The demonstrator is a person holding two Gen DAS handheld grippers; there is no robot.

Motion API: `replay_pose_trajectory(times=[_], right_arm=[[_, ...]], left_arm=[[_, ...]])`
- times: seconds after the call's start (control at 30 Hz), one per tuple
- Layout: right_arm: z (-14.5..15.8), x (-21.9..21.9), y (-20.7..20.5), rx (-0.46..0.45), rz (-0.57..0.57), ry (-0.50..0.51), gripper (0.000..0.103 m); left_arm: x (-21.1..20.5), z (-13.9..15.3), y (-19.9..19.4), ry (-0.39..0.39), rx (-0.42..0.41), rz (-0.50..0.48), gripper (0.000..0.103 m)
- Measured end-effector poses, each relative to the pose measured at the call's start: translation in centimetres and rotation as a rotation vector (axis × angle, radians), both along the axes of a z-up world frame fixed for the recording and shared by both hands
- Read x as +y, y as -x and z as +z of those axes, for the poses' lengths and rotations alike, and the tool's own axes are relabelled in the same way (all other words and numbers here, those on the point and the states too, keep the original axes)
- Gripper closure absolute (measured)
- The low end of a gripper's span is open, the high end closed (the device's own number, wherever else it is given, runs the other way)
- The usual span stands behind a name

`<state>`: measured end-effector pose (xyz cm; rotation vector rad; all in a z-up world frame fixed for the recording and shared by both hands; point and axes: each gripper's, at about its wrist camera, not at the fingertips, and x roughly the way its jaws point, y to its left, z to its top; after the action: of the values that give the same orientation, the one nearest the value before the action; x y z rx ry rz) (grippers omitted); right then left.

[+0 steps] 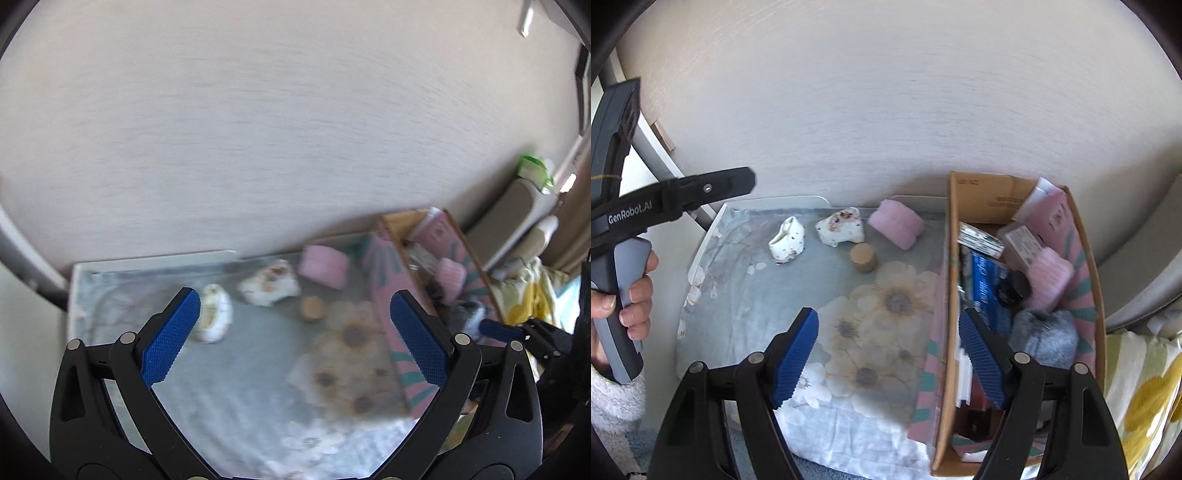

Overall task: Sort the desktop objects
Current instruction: 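Withdraw both grippers back over the floral cloth toward the white sock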

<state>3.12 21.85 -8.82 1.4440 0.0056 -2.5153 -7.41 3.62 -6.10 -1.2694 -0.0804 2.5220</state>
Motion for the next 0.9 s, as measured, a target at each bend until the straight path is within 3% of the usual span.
replay_pose_trajectory(times=[0.17,0.33,0.53,0.8,0.9], right_arm=[[0.1,-1.4,0.4,0.019,-0.001,0.021,0.028],[-1.1,-2.4,1.1,-0.001,-0.013,0.017,0.028],[-3.9,-5.0,2.5,-0.023,-0.013,0.059,0.028],[-9.9,-7.7,6.3,0.05,-0.056,-0.022,0.028],[-12.0,-7.5,8.0,0.047,-0.079,-0.027,0.035]], left_arm=[[-4.2,-0.7,0.0,0.068,-0.016,0.054,0.0],[-7.2,-3.0,-0.6,0.086,-0.02,0.023,0.0],[-7.4,-7.4,0.4,0.101,-0.054,-0.031,0.001],[-5.8,-13.8,3.5,0.091,-0.083,-0.087,0.013],[-5.4,-15.4,4.4,0.092,-0.074,-0.093,0.014]])
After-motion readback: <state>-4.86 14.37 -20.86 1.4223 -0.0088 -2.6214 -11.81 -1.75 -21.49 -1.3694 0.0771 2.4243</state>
